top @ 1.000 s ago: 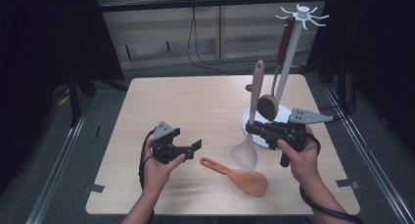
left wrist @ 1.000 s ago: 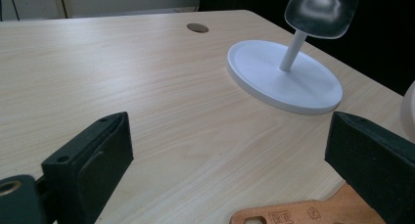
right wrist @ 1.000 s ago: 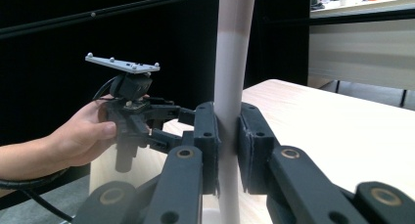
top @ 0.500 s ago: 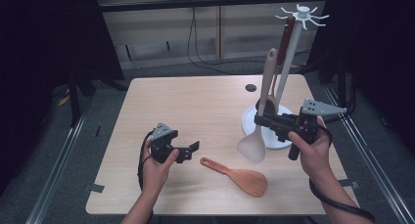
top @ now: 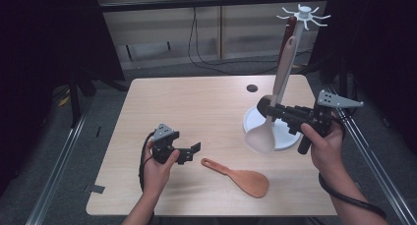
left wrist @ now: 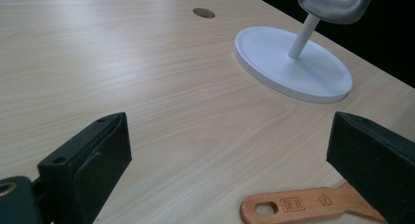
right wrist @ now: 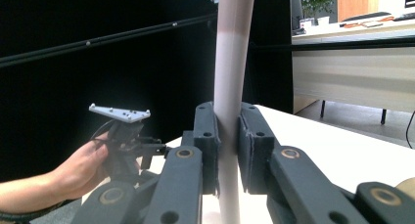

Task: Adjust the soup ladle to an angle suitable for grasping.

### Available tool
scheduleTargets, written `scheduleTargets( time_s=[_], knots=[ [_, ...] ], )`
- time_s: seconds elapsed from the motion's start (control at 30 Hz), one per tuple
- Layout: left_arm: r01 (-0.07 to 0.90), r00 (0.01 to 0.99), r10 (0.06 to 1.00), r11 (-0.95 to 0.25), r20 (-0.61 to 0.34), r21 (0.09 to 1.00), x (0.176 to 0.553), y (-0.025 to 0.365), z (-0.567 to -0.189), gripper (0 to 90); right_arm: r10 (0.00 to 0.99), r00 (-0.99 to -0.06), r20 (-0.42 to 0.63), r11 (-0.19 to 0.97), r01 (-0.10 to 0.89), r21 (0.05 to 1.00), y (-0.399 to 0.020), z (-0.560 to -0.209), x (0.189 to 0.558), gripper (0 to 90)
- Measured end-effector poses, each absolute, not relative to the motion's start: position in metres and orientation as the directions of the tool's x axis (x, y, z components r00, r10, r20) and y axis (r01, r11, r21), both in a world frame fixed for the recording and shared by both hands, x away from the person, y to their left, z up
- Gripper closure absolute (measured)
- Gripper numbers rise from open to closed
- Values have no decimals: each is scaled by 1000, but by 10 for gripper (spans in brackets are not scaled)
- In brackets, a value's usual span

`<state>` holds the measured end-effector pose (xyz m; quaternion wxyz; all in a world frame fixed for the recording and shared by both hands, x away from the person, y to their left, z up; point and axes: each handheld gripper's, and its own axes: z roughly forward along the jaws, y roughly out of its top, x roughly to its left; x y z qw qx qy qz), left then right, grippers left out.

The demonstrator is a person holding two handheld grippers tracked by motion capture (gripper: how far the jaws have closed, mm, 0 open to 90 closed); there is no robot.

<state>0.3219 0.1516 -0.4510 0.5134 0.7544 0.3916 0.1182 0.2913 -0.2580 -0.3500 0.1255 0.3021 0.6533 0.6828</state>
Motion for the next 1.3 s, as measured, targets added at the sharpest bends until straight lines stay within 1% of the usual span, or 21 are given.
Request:
scheduleTargets(
  time_s=[0.43, 1.0, 1.2, 1.3],
  knots=[
    [473, 665, 711, -165, -228, 865, 322, 151, -452, 25, 592, -756, 278, -156, 231, 960, -271, -346, 303, 801],
    [474, 671, 709, -185, -217, 861, 322, 150, -453, 25, 587, -754, 293, -191, 222, 956, -278, -343, 309, 801],
    [472, 670, 710, -181, -218, 863, 322, 150, -452, 25, 575, -751, 325, -221, 240, 945, -282, -346, 312, 798],
    [471, 674, 708, -191, -212, 861, 322, 151, -452, 25, 562, -746, 358, -247, 262, 933, -284, -350, 314, 794]
  ],
)
